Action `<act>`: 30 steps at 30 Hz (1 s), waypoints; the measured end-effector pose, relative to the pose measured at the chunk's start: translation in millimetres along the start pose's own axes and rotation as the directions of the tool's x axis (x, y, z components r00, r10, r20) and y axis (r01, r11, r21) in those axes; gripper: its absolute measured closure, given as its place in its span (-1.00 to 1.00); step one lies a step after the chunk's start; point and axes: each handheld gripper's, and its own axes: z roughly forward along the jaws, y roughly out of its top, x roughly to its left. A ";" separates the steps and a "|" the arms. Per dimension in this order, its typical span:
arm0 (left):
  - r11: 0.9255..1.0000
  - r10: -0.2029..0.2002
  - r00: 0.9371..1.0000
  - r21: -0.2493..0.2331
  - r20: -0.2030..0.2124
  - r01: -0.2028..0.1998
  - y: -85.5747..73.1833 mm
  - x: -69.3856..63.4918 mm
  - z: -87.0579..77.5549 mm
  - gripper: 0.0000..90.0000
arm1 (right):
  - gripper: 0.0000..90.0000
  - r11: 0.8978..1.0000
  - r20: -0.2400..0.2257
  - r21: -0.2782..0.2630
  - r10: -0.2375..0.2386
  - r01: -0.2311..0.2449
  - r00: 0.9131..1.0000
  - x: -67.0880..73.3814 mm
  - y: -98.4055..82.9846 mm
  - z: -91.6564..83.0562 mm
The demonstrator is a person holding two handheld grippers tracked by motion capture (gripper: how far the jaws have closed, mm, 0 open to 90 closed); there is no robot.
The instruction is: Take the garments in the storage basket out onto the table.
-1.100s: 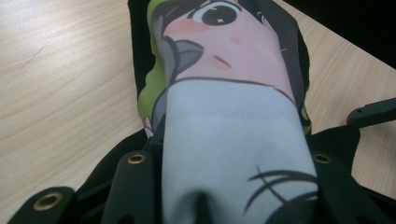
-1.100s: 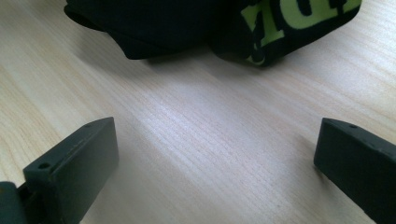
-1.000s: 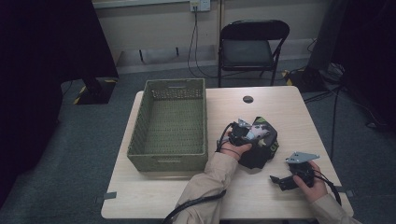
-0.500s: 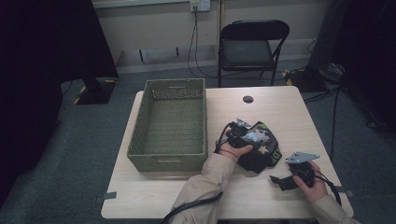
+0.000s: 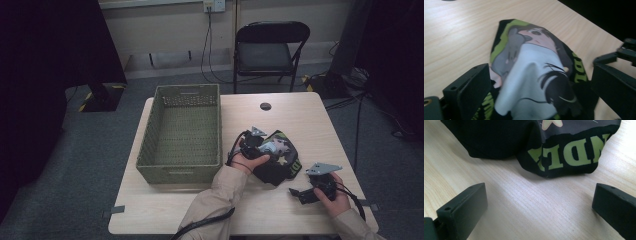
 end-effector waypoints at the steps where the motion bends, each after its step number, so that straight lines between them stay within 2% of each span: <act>1: 1.000 0.011 1.000 -0.001 -0.001 -0.011 0.2 -1.2 -1.2 -0.95 | -1.00 1.000 0.000 0.000 0.000 0.000 1.000 0.0 0.0 0.0; 3: 1.000 0.019 1.000 -0.002 -0.003 -0.019 0.7 -3.1 -4.0 -0.95 | -1.00 1.000 0.000 0.000 0.001 -0.001 1.000 0.1 0.0 0.0; 6: 1.000 -0.008 1.000 0.017 0.020 0.008 0.7 -4.6 -9.0 -0.96 | -1.00 1.000 0.000 0.000 0.001 -0.001 1.000 0.1 0.0 0.0; 11: 0.999 0.006 0.999 0.035 0.050 -0.008 -0.5 -5.5 -14.2 -0.96 | -1.00 1.000 0.000 0.000 0.000 0.000 1.000 0.0 0.0 0.0; 20: 0.998 0.040 0.998 0.040 0.046 -0.041 -3.8 -7.4 -24.4 -0.96 | -1.00 1.000 0.000 0.000 -0.001 0.001 1.000 -0.1 0.0 0.0; 30: 0.997 0.053 0.996 0.044 0.069 -0.057 -4.5 -12.5 -33.9 -0.96 | -1.00 1.000 0.000 0.000 0.000 0.000 1.000 0.0 0.0 0.0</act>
